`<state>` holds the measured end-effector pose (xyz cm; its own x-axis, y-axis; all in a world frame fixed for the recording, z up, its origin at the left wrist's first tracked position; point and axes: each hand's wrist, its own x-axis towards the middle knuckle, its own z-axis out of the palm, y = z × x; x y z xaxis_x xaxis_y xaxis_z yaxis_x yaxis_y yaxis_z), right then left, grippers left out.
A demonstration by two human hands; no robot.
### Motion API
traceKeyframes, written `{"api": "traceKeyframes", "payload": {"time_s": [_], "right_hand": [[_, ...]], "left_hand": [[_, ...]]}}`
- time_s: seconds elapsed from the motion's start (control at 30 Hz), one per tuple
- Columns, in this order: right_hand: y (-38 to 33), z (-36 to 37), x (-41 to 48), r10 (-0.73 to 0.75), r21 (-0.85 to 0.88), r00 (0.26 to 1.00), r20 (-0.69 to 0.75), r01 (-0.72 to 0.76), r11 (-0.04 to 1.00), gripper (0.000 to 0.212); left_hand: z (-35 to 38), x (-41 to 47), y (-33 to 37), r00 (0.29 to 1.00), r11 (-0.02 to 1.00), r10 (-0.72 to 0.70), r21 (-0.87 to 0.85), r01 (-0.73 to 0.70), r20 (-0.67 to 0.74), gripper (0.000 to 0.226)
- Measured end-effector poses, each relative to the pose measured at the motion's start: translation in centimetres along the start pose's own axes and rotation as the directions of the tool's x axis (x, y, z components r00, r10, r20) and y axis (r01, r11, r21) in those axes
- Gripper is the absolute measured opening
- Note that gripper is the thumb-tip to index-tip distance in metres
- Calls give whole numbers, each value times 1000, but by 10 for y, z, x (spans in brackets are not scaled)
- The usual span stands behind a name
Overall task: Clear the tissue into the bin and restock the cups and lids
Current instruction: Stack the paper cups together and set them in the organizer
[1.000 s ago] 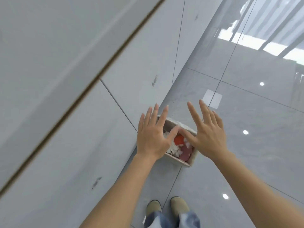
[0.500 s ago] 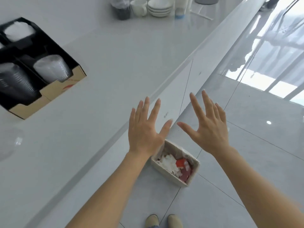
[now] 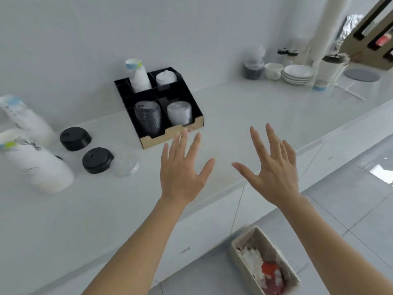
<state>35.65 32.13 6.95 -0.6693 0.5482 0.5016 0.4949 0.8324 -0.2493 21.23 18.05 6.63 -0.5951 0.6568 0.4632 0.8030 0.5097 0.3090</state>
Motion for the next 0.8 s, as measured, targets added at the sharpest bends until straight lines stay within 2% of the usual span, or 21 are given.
{"api": "traceKeyframes", "payload": {"time_s": [0.17, 0.37, 0.8], "right_hand": [[-53, 6, 37, -142, 43, 987, -80, 146, 988, 78], [-134, 18, 71, -255, 110, 954, -157, 274, 955, 77], [-310, 62, 156, -381, 190, 893, -241, 428, 883, 76]], "left_hand": [[-46, 0, -49, 987, 990, -104, 79, 115, -123, 65], [-98, -5, -112, 964, 972, -181, 113, 205, -197, 66], [-210, 38, -269, 882, 939, -173, 197, 282, -438, 65]]}}
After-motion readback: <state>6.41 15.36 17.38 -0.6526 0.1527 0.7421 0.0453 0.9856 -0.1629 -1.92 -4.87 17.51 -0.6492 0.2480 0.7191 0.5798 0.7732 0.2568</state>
